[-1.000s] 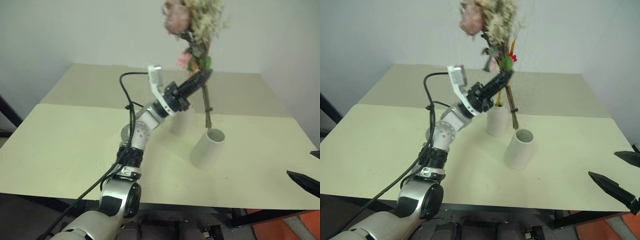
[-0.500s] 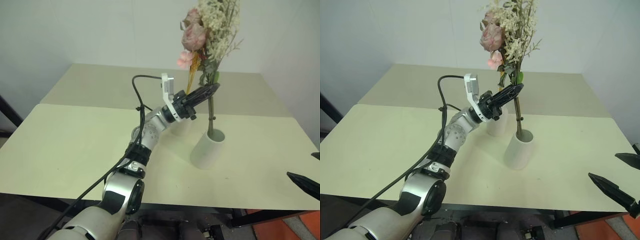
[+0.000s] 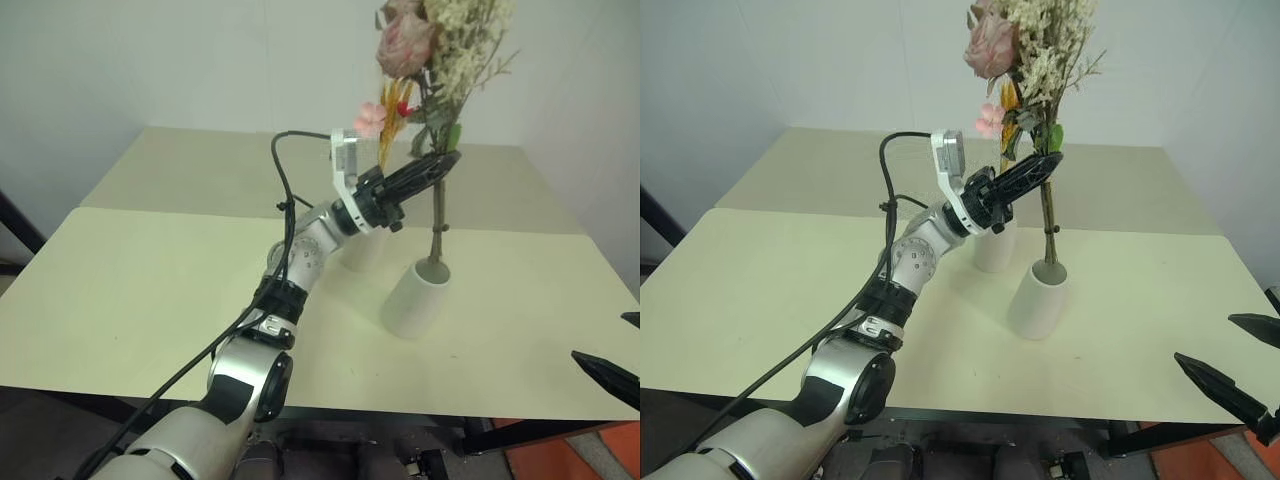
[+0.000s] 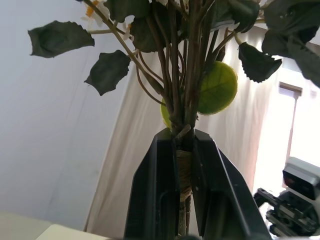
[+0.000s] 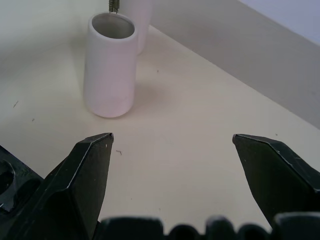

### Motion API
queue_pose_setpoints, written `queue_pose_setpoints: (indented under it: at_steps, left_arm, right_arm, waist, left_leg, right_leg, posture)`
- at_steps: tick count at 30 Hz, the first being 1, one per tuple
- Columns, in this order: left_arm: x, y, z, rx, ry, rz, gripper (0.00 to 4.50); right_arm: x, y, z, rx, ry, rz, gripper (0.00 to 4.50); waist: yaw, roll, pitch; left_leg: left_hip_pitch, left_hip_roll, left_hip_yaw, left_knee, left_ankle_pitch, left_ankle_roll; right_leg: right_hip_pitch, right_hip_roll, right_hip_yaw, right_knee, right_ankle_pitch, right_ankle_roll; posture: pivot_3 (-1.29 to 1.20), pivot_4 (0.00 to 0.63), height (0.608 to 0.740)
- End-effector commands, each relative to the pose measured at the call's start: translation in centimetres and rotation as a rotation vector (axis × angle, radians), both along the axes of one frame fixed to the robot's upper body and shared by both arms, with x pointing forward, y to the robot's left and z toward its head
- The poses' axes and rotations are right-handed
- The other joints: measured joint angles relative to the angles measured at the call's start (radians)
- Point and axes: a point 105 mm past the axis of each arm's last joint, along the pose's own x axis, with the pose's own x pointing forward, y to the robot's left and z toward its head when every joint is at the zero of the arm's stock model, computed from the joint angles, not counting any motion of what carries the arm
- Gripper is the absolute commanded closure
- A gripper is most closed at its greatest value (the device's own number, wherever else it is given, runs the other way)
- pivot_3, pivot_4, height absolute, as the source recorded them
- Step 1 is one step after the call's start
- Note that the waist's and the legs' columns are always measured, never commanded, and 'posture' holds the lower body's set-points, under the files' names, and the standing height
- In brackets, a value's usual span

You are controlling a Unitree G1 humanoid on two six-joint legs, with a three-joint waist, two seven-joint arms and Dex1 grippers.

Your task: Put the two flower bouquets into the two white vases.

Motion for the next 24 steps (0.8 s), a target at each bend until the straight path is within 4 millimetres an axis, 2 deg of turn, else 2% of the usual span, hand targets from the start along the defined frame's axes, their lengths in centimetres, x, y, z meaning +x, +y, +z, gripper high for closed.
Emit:
queue_pose_setpoints:
  at_steps: [1, 14, 24]
  left_arm:
    - [-2.4, -2.7, 1.1, -0.058, -0.011, -0.109, 4.4]
    - [-1.6, -3.9, -2.5, 0.051, -0.015, -0.063, 4.4]
    - [-2.9, -3.9, -4.2, 0.208, -0.144, -0.16, 1.13]
  right_arm:
    - [-0.2, -0.2, 0.9, -0.036, -0.051, -0.015, 0.0]
    - [-0.1, 0.1, 0.9, -0.03, -0.057, -0.016, 0.0]
    - [0.1, -0.2, 0.8, -0.026, -0.048, -0.017, 0.0]
  waist:
    - [0.0, 0.0, 0.0]
    - [0.0, 0.0, 0.0]
    - [0.001, 0.0, 0.0]
  left_leg:
    - [0.0, 0.0, 0.0, 0.0, 0.0, 0.0]
    - [0.0, 0.0, 0.0, 0.0, 0.0, 0.0]
    - [-0.005, 0.0, 0.0, 0.0, 0.0, 0.0]
  right_leg:
    - [0.0, 0.0, 0.0, 0.0, 0.0, 0.0]
    - [0.0, 0.0, 0.0, 0.0, 0.0, 0.0]
    - [-0.004, 0.0, 0.0, 0.0, 0.0, 0.0]
  posture:
    - [0.0, 0.15, 0.74]
    - [0.0, 0.15, 0.74]
    - [0.0, 0.15, 0.74]
